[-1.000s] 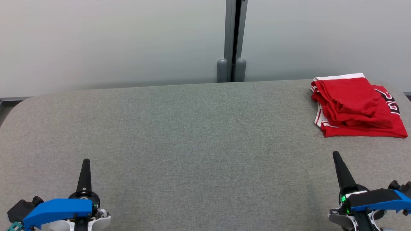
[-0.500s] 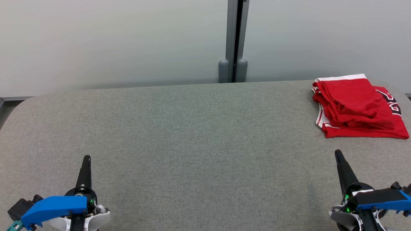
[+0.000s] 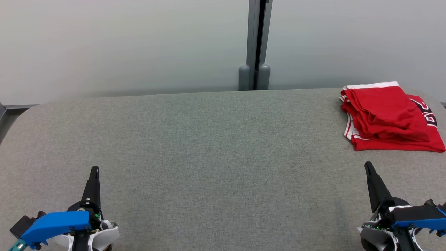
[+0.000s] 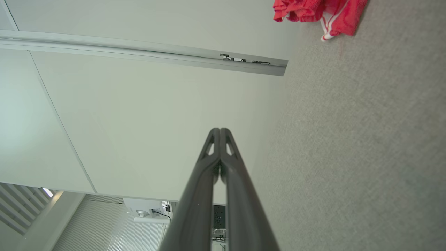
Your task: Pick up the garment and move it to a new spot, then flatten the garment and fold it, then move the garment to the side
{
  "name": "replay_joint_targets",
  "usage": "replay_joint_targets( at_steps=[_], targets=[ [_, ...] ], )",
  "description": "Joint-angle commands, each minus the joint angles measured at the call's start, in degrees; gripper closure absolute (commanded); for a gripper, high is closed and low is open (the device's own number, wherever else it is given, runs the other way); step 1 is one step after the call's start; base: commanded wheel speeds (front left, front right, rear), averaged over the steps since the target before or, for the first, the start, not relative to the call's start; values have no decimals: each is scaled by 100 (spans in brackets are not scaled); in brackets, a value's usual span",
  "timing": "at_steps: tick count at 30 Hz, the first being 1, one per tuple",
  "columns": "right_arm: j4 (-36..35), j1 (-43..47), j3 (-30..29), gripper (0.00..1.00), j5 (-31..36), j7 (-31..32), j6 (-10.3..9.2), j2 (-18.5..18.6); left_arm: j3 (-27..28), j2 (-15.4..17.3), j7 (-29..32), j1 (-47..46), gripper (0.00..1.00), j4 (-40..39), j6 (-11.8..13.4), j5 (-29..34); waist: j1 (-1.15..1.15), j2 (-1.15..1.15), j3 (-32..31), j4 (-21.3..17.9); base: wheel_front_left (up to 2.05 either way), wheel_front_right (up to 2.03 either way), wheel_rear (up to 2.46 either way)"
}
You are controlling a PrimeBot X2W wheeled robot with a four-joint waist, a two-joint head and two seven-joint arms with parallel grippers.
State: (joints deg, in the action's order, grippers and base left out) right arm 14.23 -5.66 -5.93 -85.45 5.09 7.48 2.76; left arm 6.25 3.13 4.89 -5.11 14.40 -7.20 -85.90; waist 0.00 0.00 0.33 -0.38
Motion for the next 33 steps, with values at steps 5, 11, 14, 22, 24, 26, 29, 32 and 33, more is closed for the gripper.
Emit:
replay_joint_targets(
  at_steps=[5, 11, 14, 22, 24, 26, 29, 32, 33],
  targets=[
    [-26, -84, -39, 100, -301, 88, 2, 20, 17, -16, 74, -127, 100, -43, -46, -274, 0, 0, -5, 13, 0, 0, 0],
    [-27, -88, -60, 100, -540, 129, 2, 20, 29, -25, 141, -129, 100, -44, -48, -494, 0, 0, -11, 26, 0, 0, 0],
    [-29, -89, -70, 100, -652, 153, 2, 20, 34, -30, 168, -144, 100, -46, -49, -606, 0, 0, -13, 33, 0, 0, 0],
    [-29, -91, -72, 100, -703, 156, 2, 20, 38, -33, 186, -142, 100, -44, -38, -657, 0, 0, -15, 38, 0, 0, 0],
    [-28, -90, -72, 100, -703, 156, 2, 20, 37, -32, 186, -142, 100, -44, -38, -658, 0, 0, -15, 38, 0, 0, 0],
    [-28, -90, -72, 100, -703, 156, 2, 20, 37, -32, 186, -142, 100, -44, -38, -658, 0, 0, -15, 38, 0, 0, 0],
    [-28, -90, -72, 100, -703, 156, 2, 20, 36, -32, 186, -142, 100, -44, -38, -658, 0, 0, -15, 38, 0, 0, 0],
    [-28, -90, -72, 100, -704, 156, 2, 20, 36, -32, 186, -142, 100, -44, -38, -658, 0, 0, -15, 38, 0, 0, 0],
    [-28, -90, -72, 100, -704, 156, 2, 20, 36, -32, 186, -141, 100, -44, -38, -658, 0, 0, -15, 38, 0, 0, 0]
  ],
)
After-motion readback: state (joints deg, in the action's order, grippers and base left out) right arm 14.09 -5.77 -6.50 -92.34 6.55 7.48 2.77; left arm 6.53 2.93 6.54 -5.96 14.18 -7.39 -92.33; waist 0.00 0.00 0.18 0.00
